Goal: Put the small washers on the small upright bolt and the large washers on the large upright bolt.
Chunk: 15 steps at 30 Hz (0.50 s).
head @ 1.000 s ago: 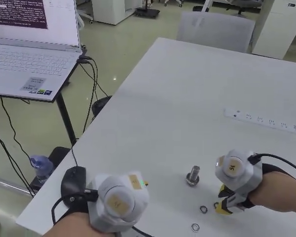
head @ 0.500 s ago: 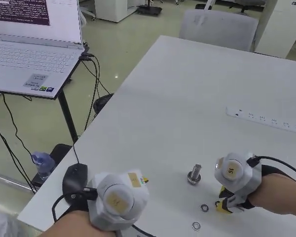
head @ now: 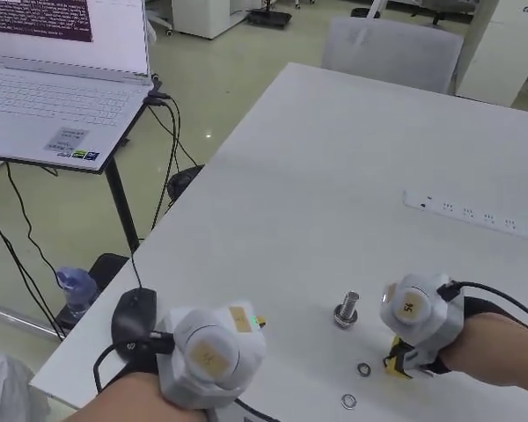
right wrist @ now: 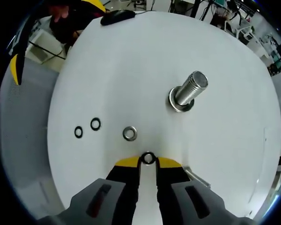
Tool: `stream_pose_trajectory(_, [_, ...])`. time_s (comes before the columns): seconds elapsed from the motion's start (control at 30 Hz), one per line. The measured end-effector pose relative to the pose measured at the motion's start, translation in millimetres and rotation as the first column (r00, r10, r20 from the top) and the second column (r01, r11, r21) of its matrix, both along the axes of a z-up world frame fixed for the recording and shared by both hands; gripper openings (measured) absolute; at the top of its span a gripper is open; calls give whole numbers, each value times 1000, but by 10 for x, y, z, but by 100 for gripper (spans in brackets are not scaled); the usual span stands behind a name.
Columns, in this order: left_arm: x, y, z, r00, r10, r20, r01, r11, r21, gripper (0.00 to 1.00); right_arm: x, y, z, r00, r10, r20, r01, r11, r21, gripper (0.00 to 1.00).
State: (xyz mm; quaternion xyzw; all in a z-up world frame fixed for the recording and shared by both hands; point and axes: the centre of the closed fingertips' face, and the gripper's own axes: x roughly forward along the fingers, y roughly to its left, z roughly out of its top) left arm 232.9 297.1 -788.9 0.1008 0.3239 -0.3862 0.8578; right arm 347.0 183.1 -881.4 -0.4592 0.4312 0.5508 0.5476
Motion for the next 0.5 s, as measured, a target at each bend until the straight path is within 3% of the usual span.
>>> stream_pose_trajectory(0.5, [-50,12,-7,1000,0,-5,0,1000,13,91,-55,-59,35,997,-69,-25,70,997,13,13])
